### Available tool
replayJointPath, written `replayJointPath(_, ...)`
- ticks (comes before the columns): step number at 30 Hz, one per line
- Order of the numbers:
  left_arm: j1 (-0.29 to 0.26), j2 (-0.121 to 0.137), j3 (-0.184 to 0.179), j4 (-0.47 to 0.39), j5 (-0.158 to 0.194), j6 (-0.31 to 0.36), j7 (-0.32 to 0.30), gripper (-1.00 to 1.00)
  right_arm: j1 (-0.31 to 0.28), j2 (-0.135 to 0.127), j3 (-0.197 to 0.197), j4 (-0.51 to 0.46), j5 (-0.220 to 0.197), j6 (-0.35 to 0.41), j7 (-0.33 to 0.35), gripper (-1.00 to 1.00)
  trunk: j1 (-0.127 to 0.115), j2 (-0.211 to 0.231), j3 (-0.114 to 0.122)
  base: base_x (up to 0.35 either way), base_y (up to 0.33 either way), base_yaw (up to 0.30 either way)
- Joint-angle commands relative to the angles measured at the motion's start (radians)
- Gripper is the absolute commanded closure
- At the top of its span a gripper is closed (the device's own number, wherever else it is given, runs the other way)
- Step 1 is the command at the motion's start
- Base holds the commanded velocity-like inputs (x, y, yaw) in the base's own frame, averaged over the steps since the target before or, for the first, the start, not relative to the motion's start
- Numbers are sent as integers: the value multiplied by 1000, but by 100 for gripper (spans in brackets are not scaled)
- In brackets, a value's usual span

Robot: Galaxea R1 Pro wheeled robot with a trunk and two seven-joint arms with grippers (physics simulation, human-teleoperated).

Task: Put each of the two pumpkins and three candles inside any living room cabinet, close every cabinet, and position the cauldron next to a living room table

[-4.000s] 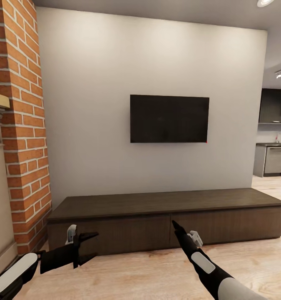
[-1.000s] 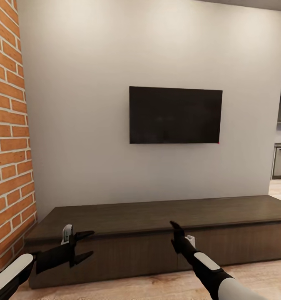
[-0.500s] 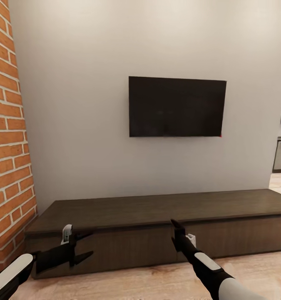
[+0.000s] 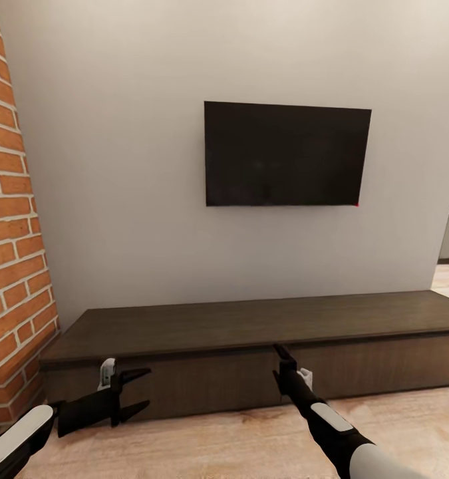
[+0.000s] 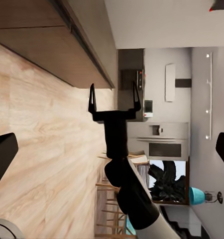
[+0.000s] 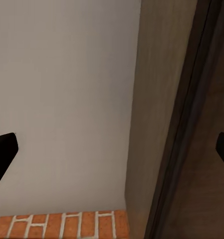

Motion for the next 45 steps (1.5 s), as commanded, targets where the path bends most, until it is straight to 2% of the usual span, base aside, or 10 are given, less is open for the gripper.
replayJointPath(1,-1,1,-4,1,-2,0,-8,-100,-1,-1,6,1,-11,4,11,-100,0,-1,-5,0,0,0)
replayJointPath(39,-1,0,-4,0,-2,0,-8,-100,-1,0,6,0,-10,2,29,-100,17,-10,-152,0,0,0)
replayJointPath(45,-1,0,-4,0,-2,0,-10,-100,-1,0,6,0,-9,1,28,-100,17,-10,-152,0,0,0)
